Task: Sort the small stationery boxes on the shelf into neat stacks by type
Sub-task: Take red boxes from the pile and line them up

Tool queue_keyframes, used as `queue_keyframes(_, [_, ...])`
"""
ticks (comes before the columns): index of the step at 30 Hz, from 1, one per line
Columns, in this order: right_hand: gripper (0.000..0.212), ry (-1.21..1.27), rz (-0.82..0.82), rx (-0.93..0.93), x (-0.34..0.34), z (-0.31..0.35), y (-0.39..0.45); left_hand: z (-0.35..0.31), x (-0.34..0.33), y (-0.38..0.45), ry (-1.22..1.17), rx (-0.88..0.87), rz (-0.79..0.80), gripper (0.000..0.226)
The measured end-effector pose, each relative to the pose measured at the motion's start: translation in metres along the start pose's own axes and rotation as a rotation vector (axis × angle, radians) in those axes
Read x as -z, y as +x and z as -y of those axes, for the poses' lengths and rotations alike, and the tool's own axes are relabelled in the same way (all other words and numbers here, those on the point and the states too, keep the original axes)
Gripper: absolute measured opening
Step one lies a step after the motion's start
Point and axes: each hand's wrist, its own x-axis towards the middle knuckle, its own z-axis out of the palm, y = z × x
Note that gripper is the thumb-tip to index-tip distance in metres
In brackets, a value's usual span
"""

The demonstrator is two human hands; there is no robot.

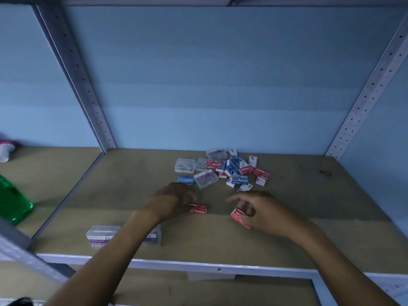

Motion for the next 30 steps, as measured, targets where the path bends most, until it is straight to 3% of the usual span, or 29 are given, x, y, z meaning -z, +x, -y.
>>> queue_keyframes(4, [0.033, -0.096, 0.059, 0.019, -0.006, 0.002, -0.001, -0.001, -0.002, 0.000, -0.019, -0.027, 0.001, 0.024])
queue_keyframes(9, [0.064, -0.120, 0.200, -0.044, -0.005, -0.009, -0.004, -0.001, -0.006, 0.002, 0.007, -0.021, 0.019, 0.027])
queue_keyframes(14, [0.065, -0.161, 0.211, -0.072, -0.004, -0.013, -0.002, -0.007, -0.007, 0.006, 0.002, -0.027, 0.042, 0.026])
queue_keyframes(17, [0.078, -0.188, 0.192, -0.027, -0.004, -0.013, -0.005, -0.008, -0.007, 0.007, -0.024, -0.031, 0.056, 0.027])
queue_keyframes(25, [0.057, -0.217, 0.246, 0.015, 0.003, -0.002, -0.002, -0.009, -0.003, 0.005, -0.074, -0.035, 0.088, 0.026])
queue_keyframes(30, [0.066, -0.183, 0.254, 0.006, 0.007, -0.001, -0.007, -0.010, -0.002, 0.004, -0.039, -0.069, 0.115, 0.027])
